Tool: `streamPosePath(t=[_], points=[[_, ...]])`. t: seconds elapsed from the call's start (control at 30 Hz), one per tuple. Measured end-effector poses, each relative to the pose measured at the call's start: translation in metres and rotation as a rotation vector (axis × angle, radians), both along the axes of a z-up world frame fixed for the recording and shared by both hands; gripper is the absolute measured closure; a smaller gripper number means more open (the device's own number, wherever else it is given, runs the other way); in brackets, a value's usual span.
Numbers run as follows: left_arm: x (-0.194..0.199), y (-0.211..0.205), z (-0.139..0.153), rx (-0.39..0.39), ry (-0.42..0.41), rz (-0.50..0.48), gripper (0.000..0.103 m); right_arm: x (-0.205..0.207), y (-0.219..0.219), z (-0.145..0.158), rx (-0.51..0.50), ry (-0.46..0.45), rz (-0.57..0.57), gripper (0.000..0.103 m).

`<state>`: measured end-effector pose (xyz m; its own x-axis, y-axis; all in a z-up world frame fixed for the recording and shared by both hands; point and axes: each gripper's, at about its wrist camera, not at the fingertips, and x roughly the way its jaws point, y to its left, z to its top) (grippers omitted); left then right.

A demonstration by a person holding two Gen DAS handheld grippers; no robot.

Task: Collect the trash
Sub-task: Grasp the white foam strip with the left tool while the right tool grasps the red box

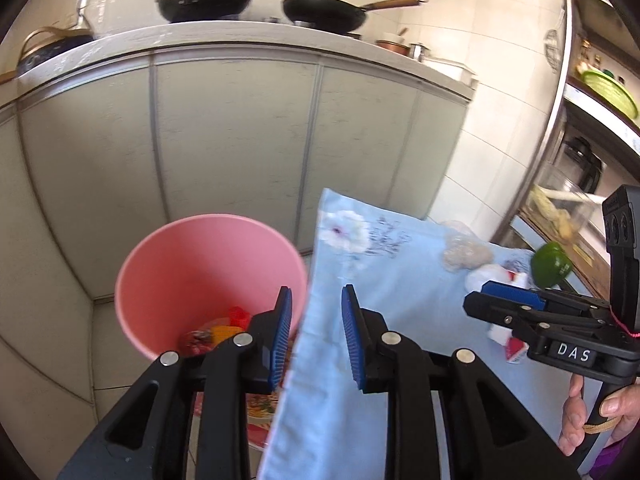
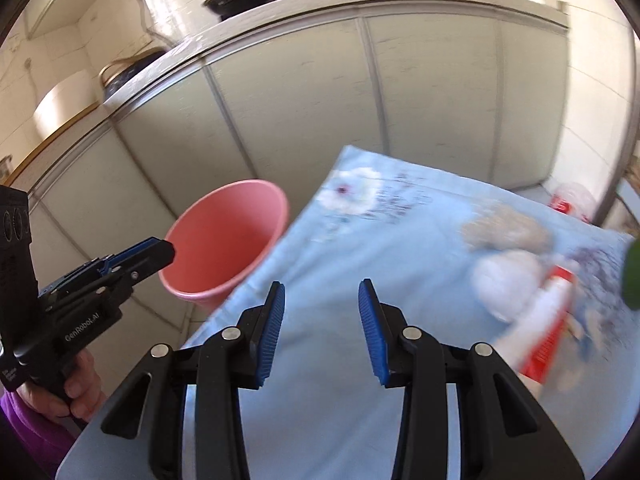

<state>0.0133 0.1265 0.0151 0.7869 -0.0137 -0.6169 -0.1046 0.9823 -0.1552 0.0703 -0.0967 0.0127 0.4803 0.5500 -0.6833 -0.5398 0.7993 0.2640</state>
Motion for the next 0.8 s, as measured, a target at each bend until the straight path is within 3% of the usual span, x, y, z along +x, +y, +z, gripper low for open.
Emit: streamPosePath(t=[0.13,0.33,0.5,0.77,0.8], points=[[0.005,-0.030,0.001,0.012,0.001,-0.092,0.073,-0.007,-0.056,-0.004,-0.061,-0.041,-0.177,0.064],[0.010,-0.062,-0.003,0.015,0.012,-0.163,0.072,0.001,-0.112,-0.032,-0.076,0.064,-0.354,0.059],[0.009,-0.074,-0.009,0.027,0.029,-0.193,0.072,0.004,-0.114,-0.054,-0.062,0.133,-0.357,0.057],[0.011,-0.075,-0.011,0.027,0.036,-0.213,0.073,0.007,-0.104,-0.073,-0.119,0.151,-0.364,0.058],[0.013,-0.078,-0.011,0.030,0.037,-0.221,0.073,0.008,-0.108,-0.074,-0.108,0.155,-0.366,0.065]])
